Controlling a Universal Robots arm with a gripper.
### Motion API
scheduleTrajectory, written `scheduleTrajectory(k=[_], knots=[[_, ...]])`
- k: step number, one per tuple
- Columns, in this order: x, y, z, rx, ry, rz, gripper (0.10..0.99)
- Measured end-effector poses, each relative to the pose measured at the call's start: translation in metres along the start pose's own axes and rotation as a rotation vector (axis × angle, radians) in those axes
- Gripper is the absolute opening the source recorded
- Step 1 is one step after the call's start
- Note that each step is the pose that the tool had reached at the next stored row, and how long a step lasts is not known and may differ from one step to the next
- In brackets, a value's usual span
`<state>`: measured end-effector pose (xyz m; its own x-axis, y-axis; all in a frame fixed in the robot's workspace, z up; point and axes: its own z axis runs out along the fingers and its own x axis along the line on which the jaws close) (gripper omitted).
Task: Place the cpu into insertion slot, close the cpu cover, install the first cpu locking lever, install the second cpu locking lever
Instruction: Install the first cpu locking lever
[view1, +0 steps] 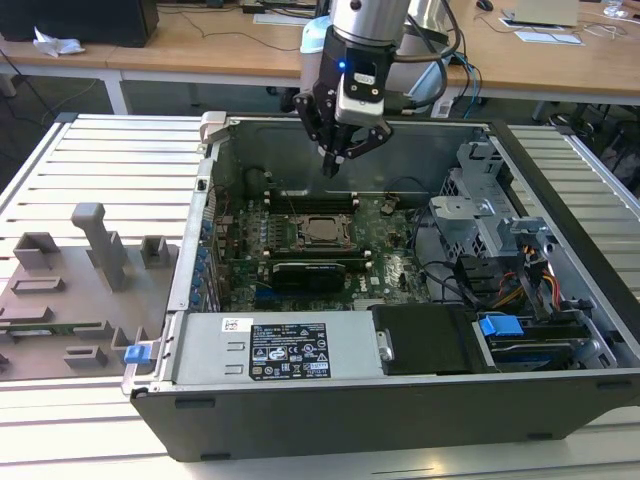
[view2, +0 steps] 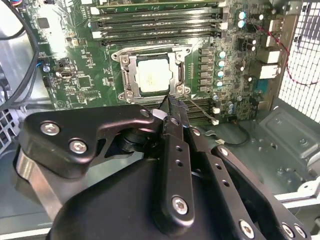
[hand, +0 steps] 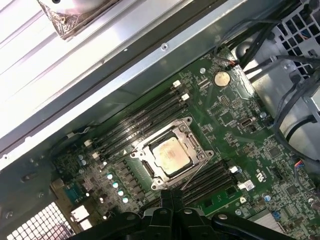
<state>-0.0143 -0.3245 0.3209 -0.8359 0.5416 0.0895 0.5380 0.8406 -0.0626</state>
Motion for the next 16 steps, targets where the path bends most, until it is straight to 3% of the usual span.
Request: scheduleTrajectory(k=[16], knots=[[0.0000, 0.0000, 0.0000, 0.016, -0.0113, -0.179, 0.106]])
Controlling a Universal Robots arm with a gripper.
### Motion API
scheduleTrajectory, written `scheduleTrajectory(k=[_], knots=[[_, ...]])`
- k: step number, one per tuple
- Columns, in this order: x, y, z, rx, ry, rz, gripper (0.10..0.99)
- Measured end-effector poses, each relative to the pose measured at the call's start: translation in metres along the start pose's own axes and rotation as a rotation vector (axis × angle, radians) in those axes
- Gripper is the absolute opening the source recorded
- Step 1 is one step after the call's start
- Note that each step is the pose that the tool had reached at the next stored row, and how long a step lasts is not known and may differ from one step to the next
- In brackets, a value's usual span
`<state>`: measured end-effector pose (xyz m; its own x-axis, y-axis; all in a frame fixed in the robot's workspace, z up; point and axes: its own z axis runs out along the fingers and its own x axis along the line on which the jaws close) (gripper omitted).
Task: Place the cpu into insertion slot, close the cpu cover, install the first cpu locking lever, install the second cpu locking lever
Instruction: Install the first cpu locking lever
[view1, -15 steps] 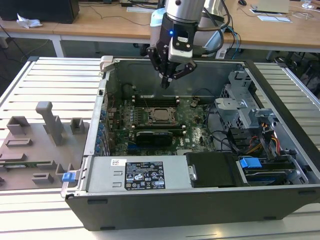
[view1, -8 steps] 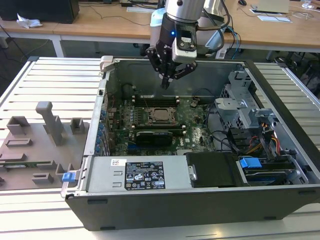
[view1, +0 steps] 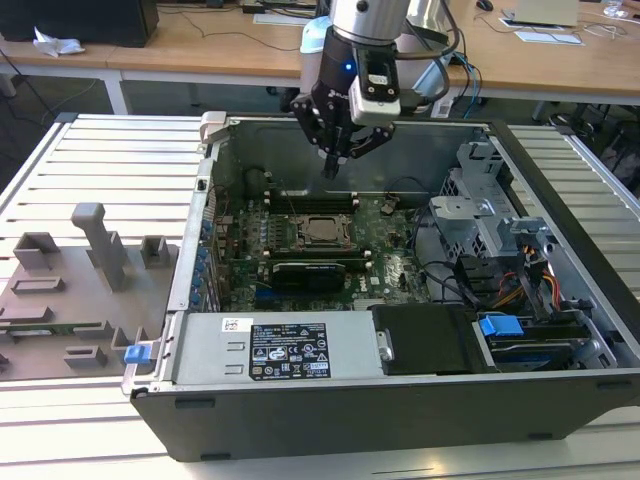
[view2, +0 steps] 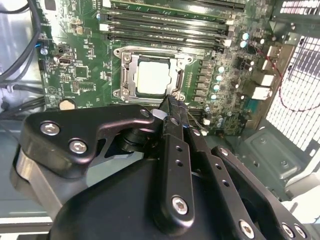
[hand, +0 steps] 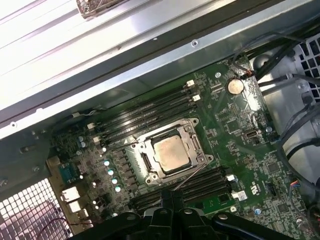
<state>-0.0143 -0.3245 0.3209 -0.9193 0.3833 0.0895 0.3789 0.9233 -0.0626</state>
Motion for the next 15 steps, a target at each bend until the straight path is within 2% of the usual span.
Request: scheduleTrajectory(k=[11, 15], knots=[[0.0000, 0.0000, 0.0000, 0.015, -0.0110, -0.180, 0.106], [0.0000, 0.0000, 0.0000, 0.024, -0.0172, -0.281, 0.106]])
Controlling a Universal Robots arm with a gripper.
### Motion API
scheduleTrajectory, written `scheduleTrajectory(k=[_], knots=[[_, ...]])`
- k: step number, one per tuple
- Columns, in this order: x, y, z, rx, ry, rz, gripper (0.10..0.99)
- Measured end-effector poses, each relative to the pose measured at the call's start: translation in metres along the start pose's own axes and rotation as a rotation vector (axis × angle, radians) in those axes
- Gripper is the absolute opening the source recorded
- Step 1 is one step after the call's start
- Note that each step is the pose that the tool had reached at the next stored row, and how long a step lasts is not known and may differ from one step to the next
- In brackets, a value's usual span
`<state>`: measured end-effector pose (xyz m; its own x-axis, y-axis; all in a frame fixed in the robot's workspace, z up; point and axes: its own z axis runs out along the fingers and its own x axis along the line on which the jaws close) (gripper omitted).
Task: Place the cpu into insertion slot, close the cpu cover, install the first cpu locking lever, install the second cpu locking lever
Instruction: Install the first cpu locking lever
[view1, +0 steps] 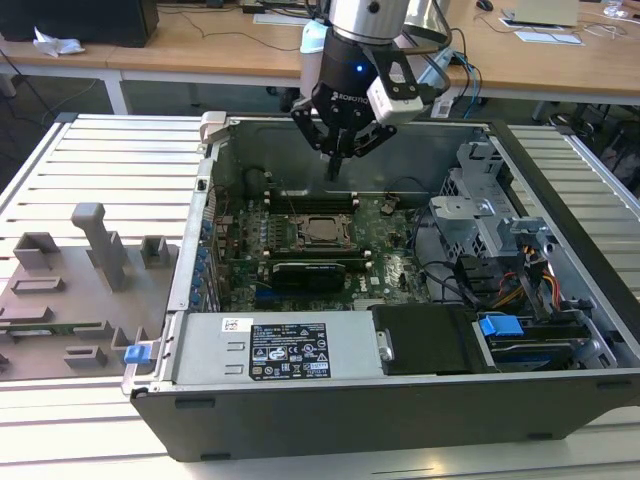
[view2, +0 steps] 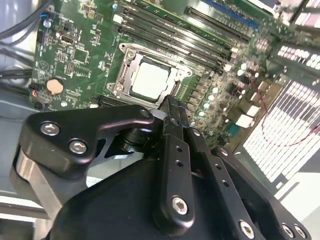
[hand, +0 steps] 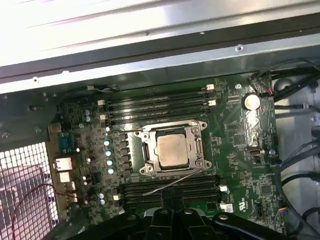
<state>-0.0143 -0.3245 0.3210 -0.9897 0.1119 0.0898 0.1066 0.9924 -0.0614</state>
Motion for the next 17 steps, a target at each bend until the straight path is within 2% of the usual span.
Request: scheduleTrajectory(k=[3, 4, 5, 6, 9, 10, 11, 12, 13, 14, 15, 17], knots=[[0.0000, 0.0000, 0.0000, 0.005, -0.0035, -0.057, 0.106], [0.0000, 0.0000, -0.0001, 0.004, -0.0047, -0.083, 0.106], [0.0000, 0.0000, 0.0000, -0.031, -0.0032, -0.099, 0.106], [0.0000, 0.0000, 0.0000, -0.054, -0.0023, -0.111, 0.106], [0.0000, 0.0000, 0.0000, -0.054, -0.0023, -0.111, 0.106], [0.0000, 0.0000, 0.0000, -0.054, -0.0145, -0.111, 0.106], [0.0001, 0.0000, 0.0002, -0.056, -0.0431, -0.110, 0.106], [0.0002, 0.0000, 0.0003, -0.057, -0.0628, -0.110, 0.106], [0.0002, 0.0000, 0.0004, -0.058, -0.0745, -0.110, 0.106], [0.0003, 0.0000, 0.0005, -0.059, -0.1002, -0.109, 0.106], [0.0003, 0.0000, 0.0006, -0.060, -0.1042, -0.109, 0.106], [0.0003, 0.0000, 0.0006, -0.059, -0.1047, -0.109, 0.106]])
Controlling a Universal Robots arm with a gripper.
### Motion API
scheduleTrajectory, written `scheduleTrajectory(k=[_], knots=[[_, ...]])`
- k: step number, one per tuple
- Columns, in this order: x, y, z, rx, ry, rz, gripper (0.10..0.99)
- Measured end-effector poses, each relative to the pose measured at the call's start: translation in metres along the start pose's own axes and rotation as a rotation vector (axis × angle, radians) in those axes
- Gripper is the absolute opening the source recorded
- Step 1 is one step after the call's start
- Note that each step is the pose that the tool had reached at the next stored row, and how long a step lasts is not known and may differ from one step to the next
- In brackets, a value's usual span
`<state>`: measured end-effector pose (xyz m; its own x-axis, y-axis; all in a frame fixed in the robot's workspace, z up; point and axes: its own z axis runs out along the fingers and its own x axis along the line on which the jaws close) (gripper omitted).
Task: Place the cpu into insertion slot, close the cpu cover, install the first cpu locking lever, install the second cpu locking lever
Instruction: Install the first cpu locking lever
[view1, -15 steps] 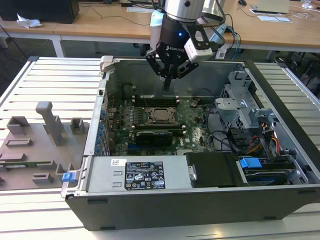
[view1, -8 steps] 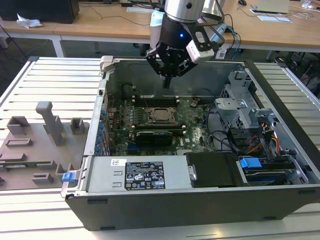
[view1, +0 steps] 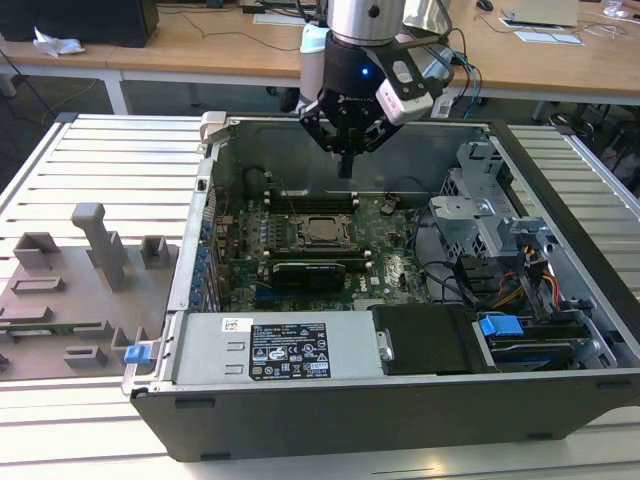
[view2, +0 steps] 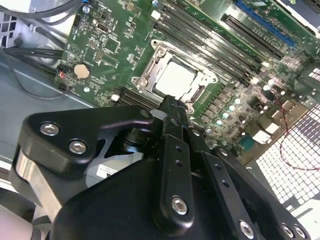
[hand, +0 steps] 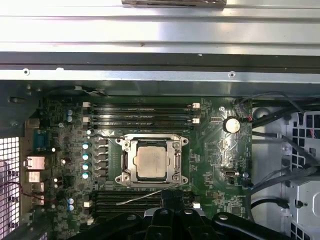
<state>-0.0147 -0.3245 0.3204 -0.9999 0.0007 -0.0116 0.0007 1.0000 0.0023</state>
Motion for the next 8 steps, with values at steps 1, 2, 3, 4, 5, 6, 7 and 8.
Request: scheduleTrajectory(k=[1, 2, 3, 4, 5, 6, 7, 8], knots=[[0.0000, 0.0000, -0.0001, 0.000, -0.0001, 0.000, 0.106], [0.0003, 0.0000, -0.0001, 0.000, -0.0001, 0.000, 0.106], [0.0011, 0.0000, -0.0001, 0.000, -0.0001, 0.000, 0.106], [0.0031, 0.0000, -0.0001, 0.000, -0.0001, 0.000, 0.106], [0.0052, 0.0000, -0.0002, 0.000, -0.0002, 0.000, 0.106], [0.0088, -0.0001, -0.0002, 0.000, -0.0006, 0.000, 0.106], [0.0120, 0.0000, -0.0002, 0.000, -0.0010, 0.000, 0.106], [0.0151, 0.0000, -0.0002, 0.000, -0.0015, 0.000, 0.106]])
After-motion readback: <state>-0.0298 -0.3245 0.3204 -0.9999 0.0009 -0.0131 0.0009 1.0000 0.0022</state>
